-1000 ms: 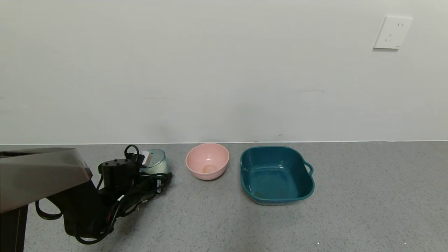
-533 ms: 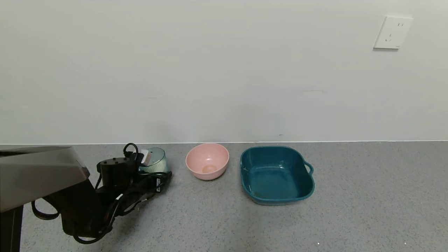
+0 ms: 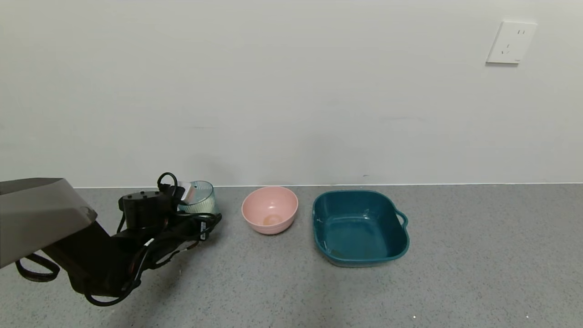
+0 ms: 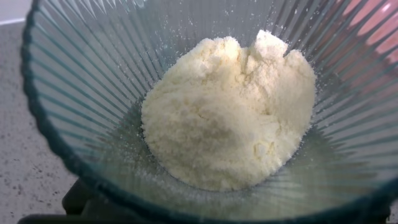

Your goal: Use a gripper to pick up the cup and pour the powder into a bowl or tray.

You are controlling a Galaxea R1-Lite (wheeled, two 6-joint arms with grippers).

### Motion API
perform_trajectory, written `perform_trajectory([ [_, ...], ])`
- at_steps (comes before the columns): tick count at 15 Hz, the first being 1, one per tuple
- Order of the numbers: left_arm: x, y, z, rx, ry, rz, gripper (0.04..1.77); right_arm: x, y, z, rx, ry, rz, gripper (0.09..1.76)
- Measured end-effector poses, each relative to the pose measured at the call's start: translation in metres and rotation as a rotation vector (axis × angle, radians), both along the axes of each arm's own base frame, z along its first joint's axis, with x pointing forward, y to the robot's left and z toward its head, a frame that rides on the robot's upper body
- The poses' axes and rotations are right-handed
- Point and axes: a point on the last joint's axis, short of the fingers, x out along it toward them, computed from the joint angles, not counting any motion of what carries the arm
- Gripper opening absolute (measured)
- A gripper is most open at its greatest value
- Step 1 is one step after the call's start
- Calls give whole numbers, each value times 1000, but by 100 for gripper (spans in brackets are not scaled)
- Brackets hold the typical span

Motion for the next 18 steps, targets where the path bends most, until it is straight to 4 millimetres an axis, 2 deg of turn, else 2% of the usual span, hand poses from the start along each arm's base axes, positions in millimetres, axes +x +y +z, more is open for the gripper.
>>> perform_trajectory([
  [6,3,-10,34,98,-8,-58,128,0,0,0,0,0,0,171],
  [11,13,-27,58,285,-19,-89,128,0,0,0,0,0,0,171],
  [18,26,-36,76,531,29,-142,127,0,0,0,0,0,0,171],
])
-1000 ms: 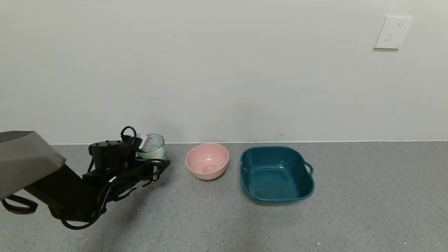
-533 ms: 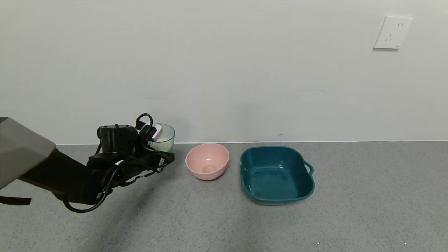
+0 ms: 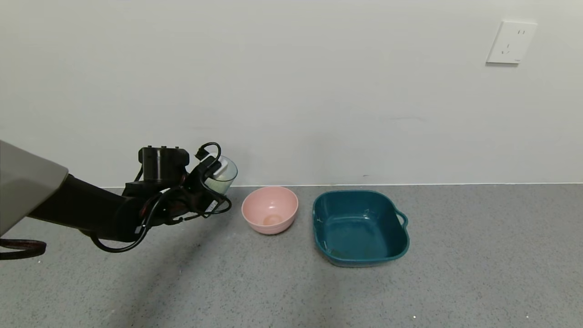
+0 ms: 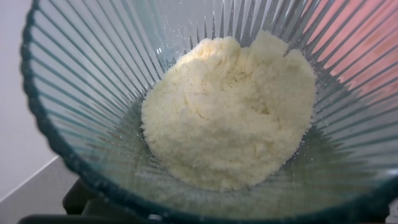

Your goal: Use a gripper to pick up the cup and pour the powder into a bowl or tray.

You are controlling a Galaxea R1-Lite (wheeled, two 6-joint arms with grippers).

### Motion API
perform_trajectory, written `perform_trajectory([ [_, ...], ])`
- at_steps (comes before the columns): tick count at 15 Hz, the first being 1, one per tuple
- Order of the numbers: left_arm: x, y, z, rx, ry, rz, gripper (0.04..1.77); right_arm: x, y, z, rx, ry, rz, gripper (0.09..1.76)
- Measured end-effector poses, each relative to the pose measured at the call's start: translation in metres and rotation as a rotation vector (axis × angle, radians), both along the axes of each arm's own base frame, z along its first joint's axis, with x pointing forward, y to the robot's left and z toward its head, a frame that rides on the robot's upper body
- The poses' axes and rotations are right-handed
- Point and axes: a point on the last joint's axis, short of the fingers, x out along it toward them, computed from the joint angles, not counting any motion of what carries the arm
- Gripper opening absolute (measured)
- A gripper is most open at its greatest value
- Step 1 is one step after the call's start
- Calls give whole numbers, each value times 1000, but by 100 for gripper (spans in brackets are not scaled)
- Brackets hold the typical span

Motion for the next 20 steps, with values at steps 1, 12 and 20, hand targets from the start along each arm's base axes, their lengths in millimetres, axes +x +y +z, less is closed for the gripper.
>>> perform_trajectory([
  [1,1,-3,3,32,6,-5,127,0,0,0,0,0,0,171],
  [12,11,-33,23,529,41,-39,127,0,0,0,0,0,0,171],
  [20,10,-52,14,832,84,-132,127,0,0,0,0,0,0,171],
])
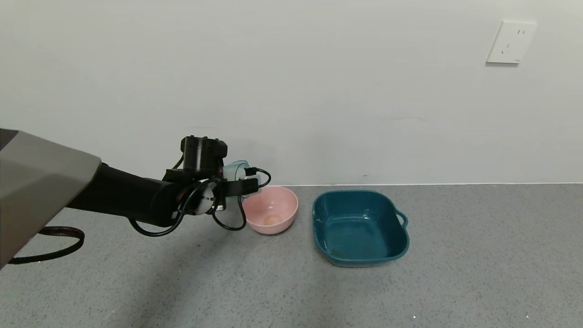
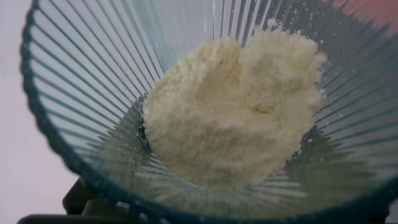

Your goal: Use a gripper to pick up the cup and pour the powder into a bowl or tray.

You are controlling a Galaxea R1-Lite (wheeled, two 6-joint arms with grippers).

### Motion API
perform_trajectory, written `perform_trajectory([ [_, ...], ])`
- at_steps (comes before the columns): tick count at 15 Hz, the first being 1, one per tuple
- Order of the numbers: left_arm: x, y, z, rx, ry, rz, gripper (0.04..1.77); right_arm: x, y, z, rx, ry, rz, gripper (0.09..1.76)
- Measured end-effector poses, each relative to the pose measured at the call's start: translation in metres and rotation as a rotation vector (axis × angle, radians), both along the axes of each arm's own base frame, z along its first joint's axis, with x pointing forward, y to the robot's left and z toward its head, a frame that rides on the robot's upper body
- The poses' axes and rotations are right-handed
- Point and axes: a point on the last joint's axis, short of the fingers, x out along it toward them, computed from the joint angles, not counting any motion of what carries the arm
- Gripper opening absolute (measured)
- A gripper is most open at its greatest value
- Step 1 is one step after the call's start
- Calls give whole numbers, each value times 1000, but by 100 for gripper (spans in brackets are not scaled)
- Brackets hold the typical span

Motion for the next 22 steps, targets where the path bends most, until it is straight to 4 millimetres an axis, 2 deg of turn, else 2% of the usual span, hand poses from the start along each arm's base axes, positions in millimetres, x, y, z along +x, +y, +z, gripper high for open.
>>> perform_trajectory([
  [10,2,-14,1,300,45,-23,127,0,0,0,0,0,0,171],
  [22,-7,-47,-3,550,103,-34,127,0,0,0,0,0,0,171],
])
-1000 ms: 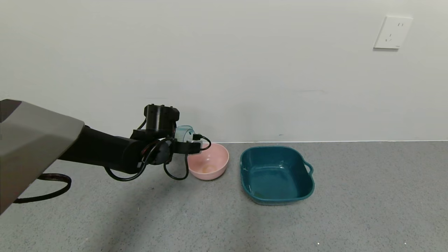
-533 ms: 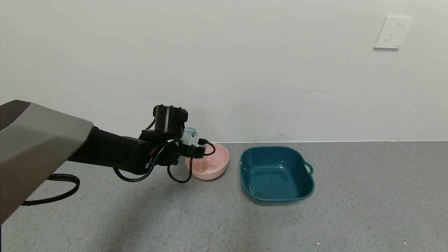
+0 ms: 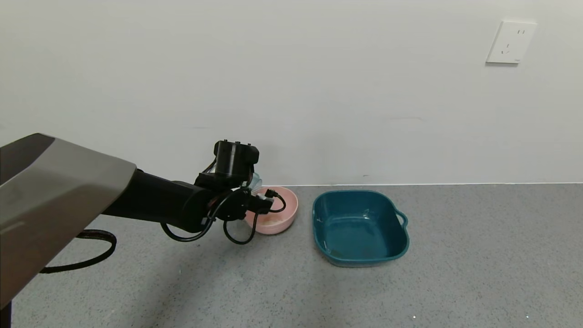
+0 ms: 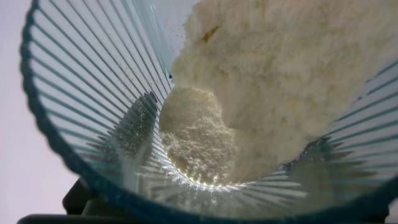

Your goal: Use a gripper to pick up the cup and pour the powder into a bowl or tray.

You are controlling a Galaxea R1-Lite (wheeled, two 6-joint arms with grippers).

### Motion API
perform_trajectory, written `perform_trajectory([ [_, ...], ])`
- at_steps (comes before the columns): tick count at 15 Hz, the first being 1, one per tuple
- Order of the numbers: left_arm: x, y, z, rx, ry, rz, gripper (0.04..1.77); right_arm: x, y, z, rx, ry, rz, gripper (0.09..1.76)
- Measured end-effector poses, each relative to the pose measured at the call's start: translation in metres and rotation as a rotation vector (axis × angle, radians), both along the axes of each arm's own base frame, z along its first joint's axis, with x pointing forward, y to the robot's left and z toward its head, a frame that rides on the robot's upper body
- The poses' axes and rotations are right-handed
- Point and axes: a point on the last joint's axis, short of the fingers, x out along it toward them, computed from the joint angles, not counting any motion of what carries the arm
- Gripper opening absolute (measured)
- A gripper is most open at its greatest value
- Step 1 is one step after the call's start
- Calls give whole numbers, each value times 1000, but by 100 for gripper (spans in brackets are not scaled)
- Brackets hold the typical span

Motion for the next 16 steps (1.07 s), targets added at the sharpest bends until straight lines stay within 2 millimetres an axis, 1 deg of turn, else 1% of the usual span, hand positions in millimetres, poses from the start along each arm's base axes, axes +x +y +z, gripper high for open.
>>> perform_trajectory([
  [2,0,-1,2,45,9,-6,127,0,0,0,0,0,0,171],
  [5,1,-7,6,52,-1,-20,127,0,0,0,0,0,0,171],
  [11,0,-13,4,89,15,-35,127,0,0,0,0,0,0,171],
  [14,0,-15,5,139,28,-30,127,0,0,0,0,0,0,171],
  [16,-1,-18,6,144,22,-30,127,0,0,0,0,0,0,171],
])
